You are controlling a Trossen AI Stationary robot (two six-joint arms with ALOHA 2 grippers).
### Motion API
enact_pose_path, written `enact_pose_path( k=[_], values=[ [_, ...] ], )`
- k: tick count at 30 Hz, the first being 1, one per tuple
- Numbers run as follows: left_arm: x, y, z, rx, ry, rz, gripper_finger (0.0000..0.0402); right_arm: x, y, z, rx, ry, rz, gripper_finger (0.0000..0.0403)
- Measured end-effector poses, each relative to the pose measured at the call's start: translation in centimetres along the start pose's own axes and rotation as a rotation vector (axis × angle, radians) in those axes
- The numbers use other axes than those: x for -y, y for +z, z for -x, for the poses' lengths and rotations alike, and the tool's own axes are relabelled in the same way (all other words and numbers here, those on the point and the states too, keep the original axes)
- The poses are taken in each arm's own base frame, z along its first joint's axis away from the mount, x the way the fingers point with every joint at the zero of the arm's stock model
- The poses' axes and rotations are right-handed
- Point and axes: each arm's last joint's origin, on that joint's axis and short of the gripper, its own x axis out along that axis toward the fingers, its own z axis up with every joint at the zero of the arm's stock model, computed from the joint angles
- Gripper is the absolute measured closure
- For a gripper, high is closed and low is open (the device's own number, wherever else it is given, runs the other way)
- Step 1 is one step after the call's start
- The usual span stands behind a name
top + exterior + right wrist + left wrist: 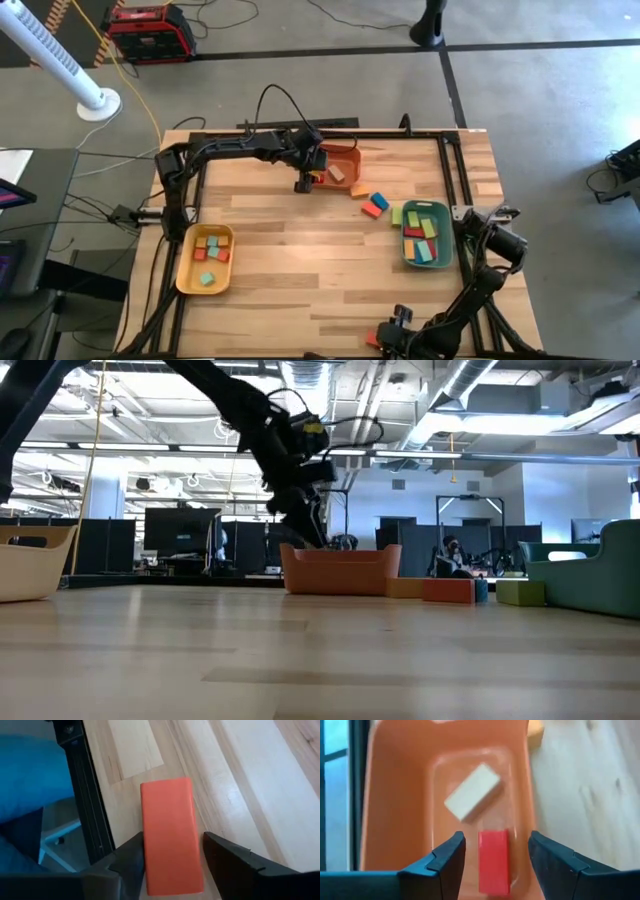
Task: Sort blocks by size
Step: Put the large orange block into the orange bin
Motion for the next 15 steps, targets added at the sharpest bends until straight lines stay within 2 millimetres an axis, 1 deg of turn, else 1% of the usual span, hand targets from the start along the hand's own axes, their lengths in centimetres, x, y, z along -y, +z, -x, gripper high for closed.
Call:
enact_pose_path(
  k=[2, 6, 7, 10, 15],
  values=[
    [0.3, 1.1, 0.8, 0.012, 0.002, 0.000, 0.0195, 0.1, 0.1, -0.1, -0.002, -0.004, 0.017, 0.0194],
    [1.5, 3.3, 2.5, 0.019, -0.032, 0.006, 0.0195, 0.2, 0.6, -0.3, -0.001, -0.005, 0.055, 0.0241],
    [2.0, 3.8, 2.9, 0.015, -0.047, 0.007, 0.0195, 0.2, 0.8, -0.4, 0.001, -0.004, 0.064, 0.0245],
    [4.1, 5.1, 4.1, 0.023, -0.122, -0.001, 0.0195, 0.3, 1.4, -0.7, 0.007, -0.003, 0.090, 0.0245],
    [9.5, 6.9, 5.2, -0.003, -0.266, -0.071, 0.0195, 0.8, 2.5, -1.2, 0.010, -0.025, 0.141, 0.0245]
  ],
)
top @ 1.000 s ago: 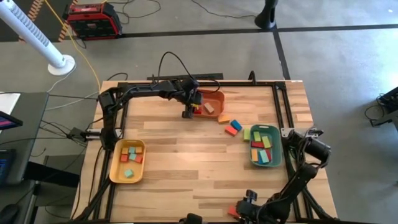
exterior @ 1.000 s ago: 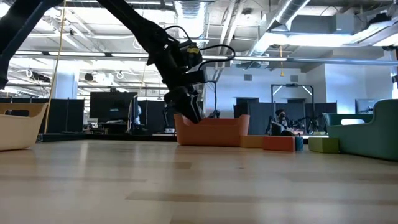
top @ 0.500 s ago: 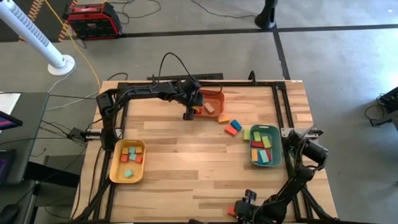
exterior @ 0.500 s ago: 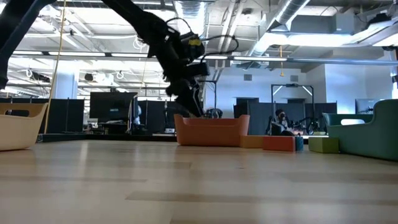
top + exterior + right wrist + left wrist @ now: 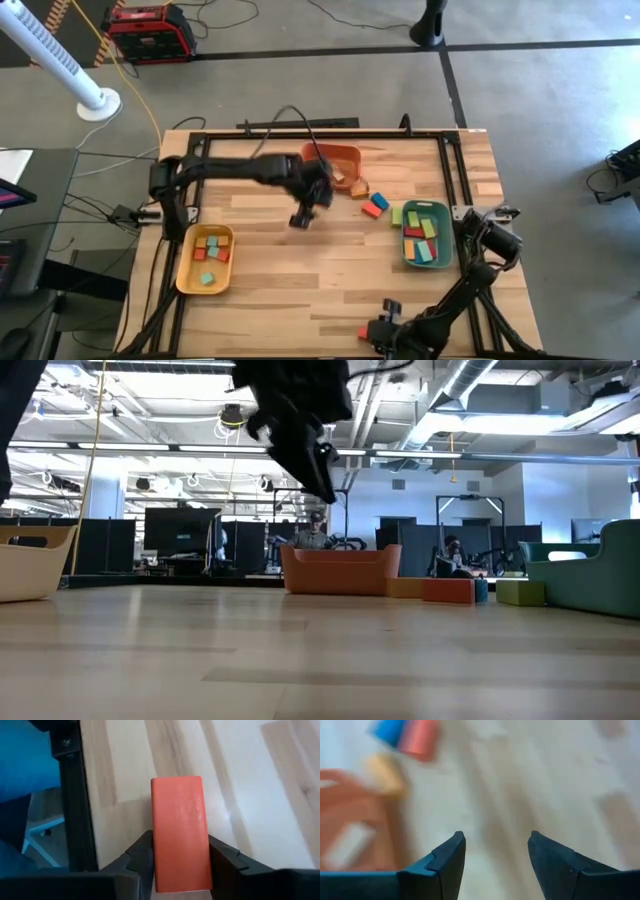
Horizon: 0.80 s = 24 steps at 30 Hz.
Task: Sort blocks by size
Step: Put the large orange block into the orange bin
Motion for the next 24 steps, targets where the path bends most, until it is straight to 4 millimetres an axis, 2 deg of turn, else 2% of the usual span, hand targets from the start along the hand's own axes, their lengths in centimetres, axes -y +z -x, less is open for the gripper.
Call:
enact_pose_path(
  k=[4, 8, 12, 18, 24],
  values=[
    [4.6, 1.3, -0.6, -0.064, -0.063, -0.066, 0.0195, 1.1, 1.1, 0.1, 0.008, -0.060, 0.059, 0.0237],
    [8.7, 1.9, -1.0, -0.167, 0.016, -0.109, 0.0195, 2.2, 2.6, 1.0, 0.046, -0.118, 0.107, 0.0242],
    [12.0, 1.8, -1.0, -0.227, 0.076, -0.110, 0.0195, 3.5, 3.7, 2.0, 0.069, -0.196, 0.166, 0.0242],
    [16.1, 0.6, 0.2, -0.197, 0.132, -0.083, 0.0195, 5.7, 5.4, 4.1, 0.106, -0.335, 0.238, 0.0240],
    [19.6, -1.9, 2.1, 0.005, 0.188, -0.033, 0.0195, 8.3, 8.0, 5.6, 0.158, -0.449, 0.288, 0.0240]
  ],
)
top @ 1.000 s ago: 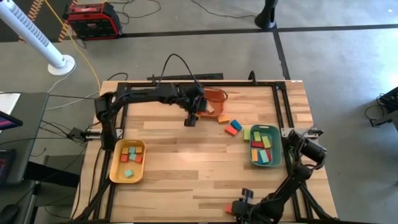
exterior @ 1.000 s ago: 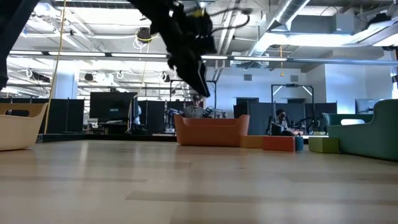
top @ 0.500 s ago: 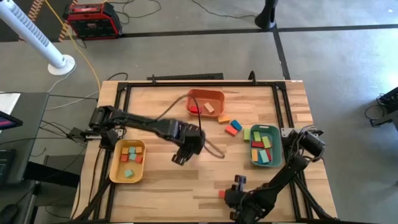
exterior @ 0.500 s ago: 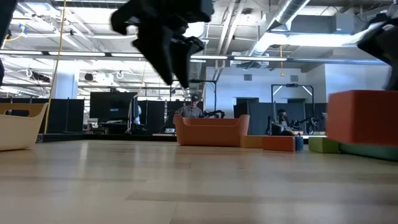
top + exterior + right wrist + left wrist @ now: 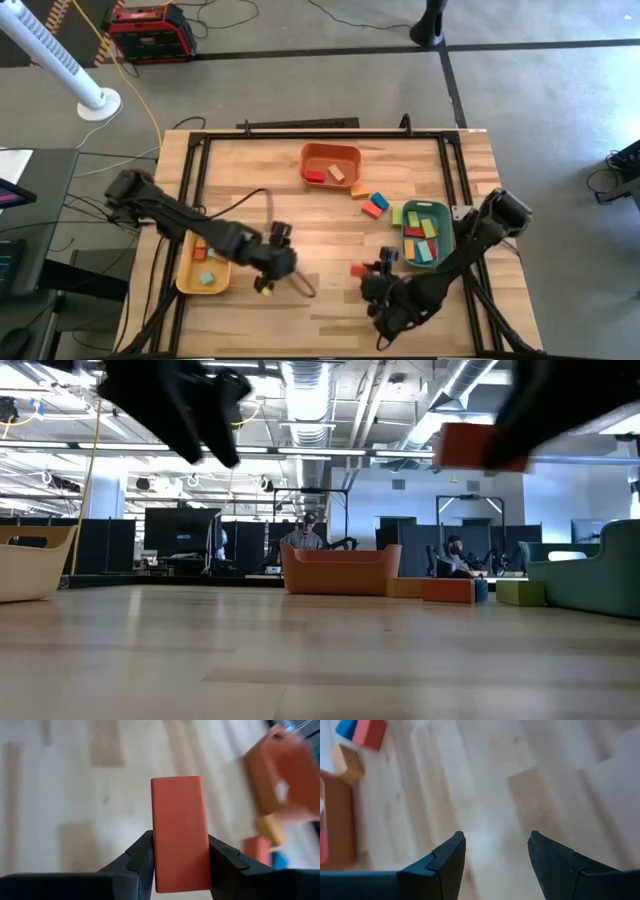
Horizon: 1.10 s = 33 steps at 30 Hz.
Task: Sort blocks by size
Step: Put the large orange block into the orange bin
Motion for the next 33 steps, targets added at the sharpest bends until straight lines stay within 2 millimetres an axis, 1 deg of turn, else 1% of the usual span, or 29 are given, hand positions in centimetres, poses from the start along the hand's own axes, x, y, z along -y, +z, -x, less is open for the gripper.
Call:
enact_pose_path(
  k=[3, 6, 10, 14, 20, 25, 30, 33],
  values=[
    [1.5, -1.8, 0.9, 0.144, -0.012, 0.053, 0.0195, 1.9, 1.2, -0.6, 0.023, -0.056, 0.029, 0.0240],
    [3.1, -3.6, 1.3, 0.281, -0.040, 0.089, 0.0195, 3.9, 2.3, -1.7, 0.015, -0.117, 0.066, 0.0240],
    [5.0, -5.8, 1.1, 0.401, -0.054, 0.123, 0.0195, 7.2, 3.9, -3.5, -0.006, -0.181, 0.063, 0.0240],
    [6.2, -7.5, 0.3, 0.454, -0.043, 0.151, 0.0195, 10.4, 5.2, -5.6, -0.028, -0.229, 0.031, 0.0240],
    [7.1, -9.3, -0.3, 0.449, -0.038, 0.171, 0.0195, 15.2, 6.6, -9.4, -0.070, -0.241, -0.046, 0.0240],
    [7.6, -9.7, -0.4, 0.519, -0.040, 0.196, 0.0195, 19.4, 6.7, -12.5, -0.113, -0.219, -0.153, 0.0240],
    [7.7, -10.5, -0.7, 0.601, -0.053, 0.209, 0.0195, 23.2, 6.3, -14.6, -0.137, -0.143, -0.276, 0.0240],
    [7.7, -11.0, -1.0, 0.611, -0.054, 0.213, 0.0195, 24.8, 6.1, -15.4, -0.135, -0.097, -0.326, 0.0240]
  ],
)
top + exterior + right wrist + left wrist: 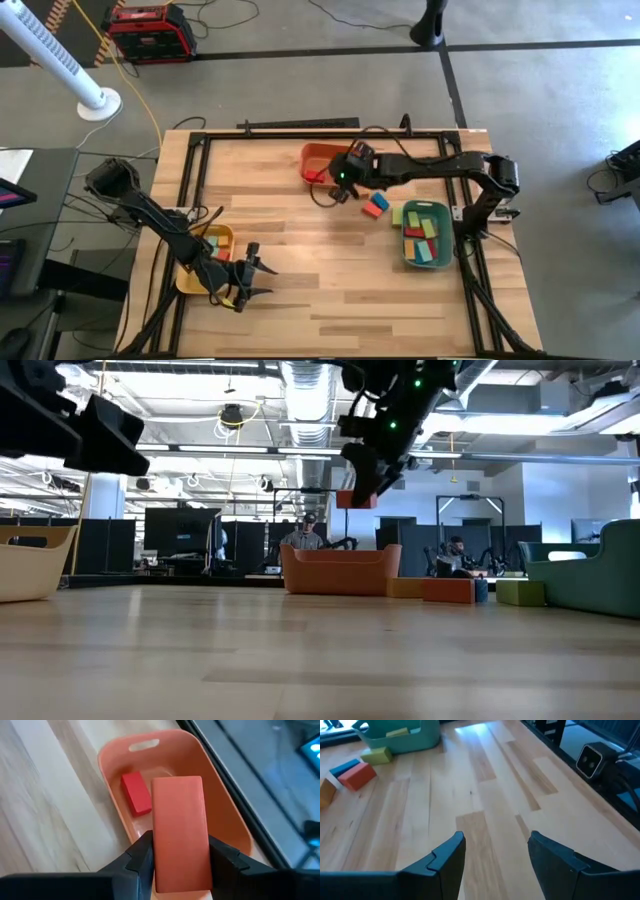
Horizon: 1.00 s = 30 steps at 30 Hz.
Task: Sort blocks by size
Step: Put the large orange block into the orange bin
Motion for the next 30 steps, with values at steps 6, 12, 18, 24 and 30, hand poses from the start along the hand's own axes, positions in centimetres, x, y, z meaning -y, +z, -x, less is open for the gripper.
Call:
enact_pose_path(
  k=[6, 12, 18, 24, 30],
  values=[
    [-0.1, -0.3, 0.0, -0.002, 0.000, -0.002, 0.0195, 1.9, 0.7, -1.4, 0.018, 0.074, -0.066, 0.0240],
    [-0.1, -0.2, 0.0, 0.006, -0.001, -0.008, 0.0195, 3.8, 1.1, -2.2, 0.040, 0.092, -0.124, 0.0240],
    [0.0, -0.2, 0.0, 0.007, -0.002, -0.008, 0.0195, 5.1, 0.5, -3.3, 0.036, 0.090, -0.161, 0.0239],
    [0.0, -0.1, 0.0, 0.009, -0.003, -0.005, 0.0195, 5.8, -1.0, -5.1, -0.027, 0.104, -0.204, 0.0231],
    [0.0, 0.0, 0.0, 0.021, -0.005, 0.002, 0.0195, 5.2, -1.5, -7.0, -0.058, 0.160, -0.207, 0.0231]
  ],
)
